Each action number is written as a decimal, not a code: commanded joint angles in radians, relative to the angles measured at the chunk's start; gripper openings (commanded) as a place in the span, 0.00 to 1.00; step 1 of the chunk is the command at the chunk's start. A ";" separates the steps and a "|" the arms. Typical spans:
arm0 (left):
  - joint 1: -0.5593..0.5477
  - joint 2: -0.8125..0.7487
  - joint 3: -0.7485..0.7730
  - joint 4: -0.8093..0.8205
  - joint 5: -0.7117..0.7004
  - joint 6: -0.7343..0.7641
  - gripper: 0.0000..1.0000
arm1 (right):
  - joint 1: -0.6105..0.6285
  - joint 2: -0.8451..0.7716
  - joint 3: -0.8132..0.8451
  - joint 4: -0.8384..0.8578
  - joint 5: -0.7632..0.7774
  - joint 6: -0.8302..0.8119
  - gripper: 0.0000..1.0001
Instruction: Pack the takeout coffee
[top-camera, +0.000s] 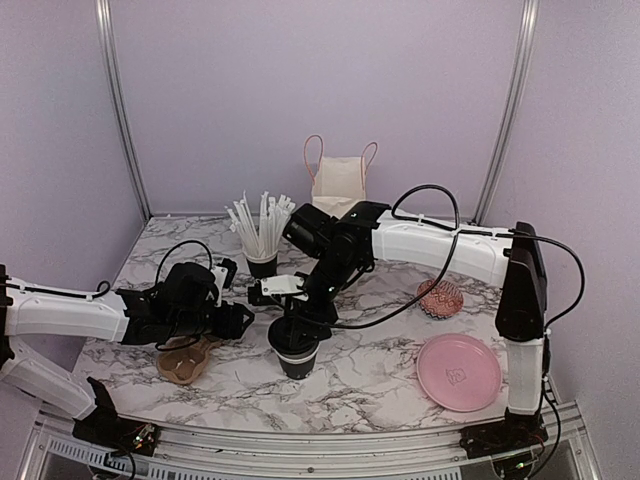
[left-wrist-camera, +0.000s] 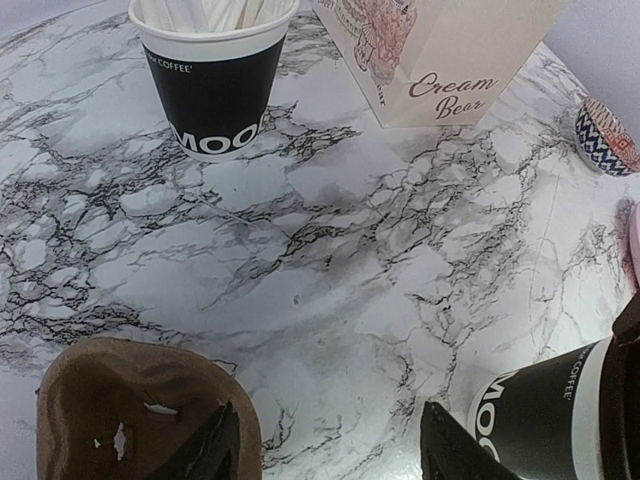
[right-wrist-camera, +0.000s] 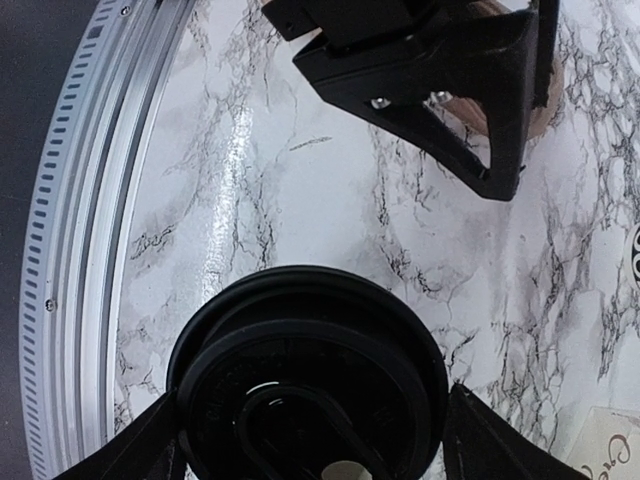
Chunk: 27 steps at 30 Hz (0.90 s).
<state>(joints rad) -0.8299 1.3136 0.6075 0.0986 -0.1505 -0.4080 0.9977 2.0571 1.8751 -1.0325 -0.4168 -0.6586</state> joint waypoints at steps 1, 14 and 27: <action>0.007 -0.014 0.021 -0.023 -0.004 0.009 0.62 | 0.010 -0.028 -0.005 -0.012 0.004 -0.010 0.83; 0.006 -0.013 0.013 -0.013 0.003 0.001 0.62 | 0.019 -0.009 -0.021 -0.037 -0.009 -0.027 0.84; 0.007 -0.015 0.006 -0.008 0.000 0.002 0.62 | 0.037 -0.029 -0.026 -0.081 -0.007 -0.062 0.98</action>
<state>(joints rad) -0.8299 1.3136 0.6079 0.0994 -0.1501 -0.4080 1.0187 2.0548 1.8545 -1.0687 -0.4179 -0.7067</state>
